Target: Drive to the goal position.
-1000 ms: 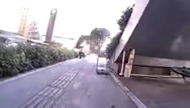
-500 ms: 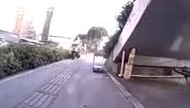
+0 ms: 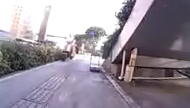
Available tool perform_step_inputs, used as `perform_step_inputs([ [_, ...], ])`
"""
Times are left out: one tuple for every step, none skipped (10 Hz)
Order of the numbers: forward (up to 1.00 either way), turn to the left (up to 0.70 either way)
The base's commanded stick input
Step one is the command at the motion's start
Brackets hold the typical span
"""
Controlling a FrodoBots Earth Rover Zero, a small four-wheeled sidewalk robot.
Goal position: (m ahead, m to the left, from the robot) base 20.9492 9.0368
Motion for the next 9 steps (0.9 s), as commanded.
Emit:
perform_step_inputs([
  [0.45,0.00],
  [0.45,0.00],
  [0.45,0.00],
  [0.45,0.00],
  [0.45,0.00],
  [0.45,0.00],
  [0.45,0.00],
  [0.45,0.00],
  [0.45,0.00],
])
